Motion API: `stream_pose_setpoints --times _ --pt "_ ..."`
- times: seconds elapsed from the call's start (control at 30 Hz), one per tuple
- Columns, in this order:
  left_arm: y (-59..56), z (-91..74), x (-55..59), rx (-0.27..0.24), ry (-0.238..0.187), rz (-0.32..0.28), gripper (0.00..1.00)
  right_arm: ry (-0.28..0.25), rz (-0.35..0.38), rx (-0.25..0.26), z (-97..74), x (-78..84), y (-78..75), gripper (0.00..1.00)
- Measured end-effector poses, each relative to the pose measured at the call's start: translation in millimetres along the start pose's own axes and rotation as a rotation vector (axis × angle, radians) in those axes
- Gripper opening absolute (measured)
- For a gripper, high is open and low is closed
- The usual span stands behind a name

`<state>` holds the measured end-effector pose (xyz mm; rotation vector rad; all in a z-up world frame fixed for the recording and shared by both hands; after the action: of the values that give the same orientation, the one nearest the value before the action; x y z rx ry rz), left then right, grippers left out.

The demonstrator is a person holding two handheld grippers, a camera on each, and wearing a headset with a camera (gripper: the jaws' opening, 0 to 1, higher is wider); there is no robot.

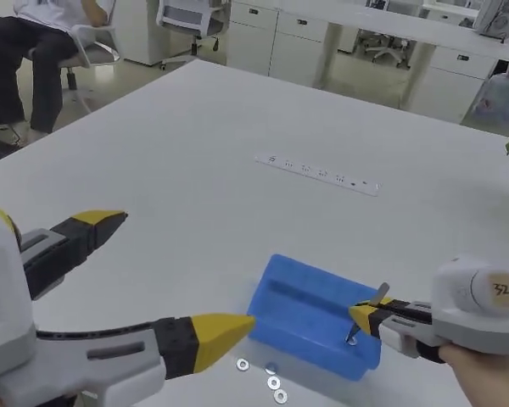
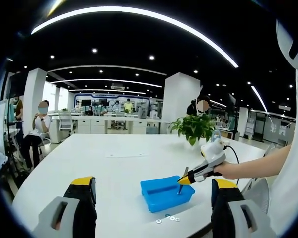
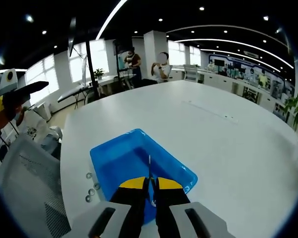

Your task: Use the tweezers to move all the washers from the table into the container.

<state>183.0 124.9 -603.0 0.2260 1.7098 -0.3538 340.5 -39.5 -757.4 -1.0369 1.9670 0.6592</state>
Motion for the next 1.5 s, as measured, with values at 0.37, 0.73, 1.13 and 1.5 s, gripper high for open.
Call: stream_pose_setpoints --times 0.37,0.73,1.13,1.5 --pt "-2.5 -1.1 -3.5 -0.005 -0.003 0.005 0.99 -0.094 0.013 -0.015 -19.2 -23.8 16.7 0.02" --pt "-5.9 1.4 -1.2 0.017 0.005 0.012 0.99 -0.183 0.012 -0.055 -39.6 -42.5 54.8 0.02" --pt "-4.5 0.2 0.6 0.035 0.014 0.017 0.98 -0.171 0.027 -0.160 -32.7 -38.6 92.1 0.02" --pt "-4.1 -0.5 2.9 0.045 0.025 0.026 0.97 -0.075 0.028 -0.260 -7.8 -6.3 111.6 0.03"
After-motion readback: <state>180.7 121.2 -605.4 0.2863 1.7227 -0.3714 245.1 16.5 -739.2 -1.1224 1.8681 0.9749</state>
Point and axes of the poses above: the centre of the closed fingertips' face, and the gripper's own axes: z roughly forward along the fingers, y roughly to its left, x roughly out of its underside, the point moved 1 cm from there along -z, roughly backward along the fingers, and after that the axes turned 2 degrees about -y, right-handed, at the moved point
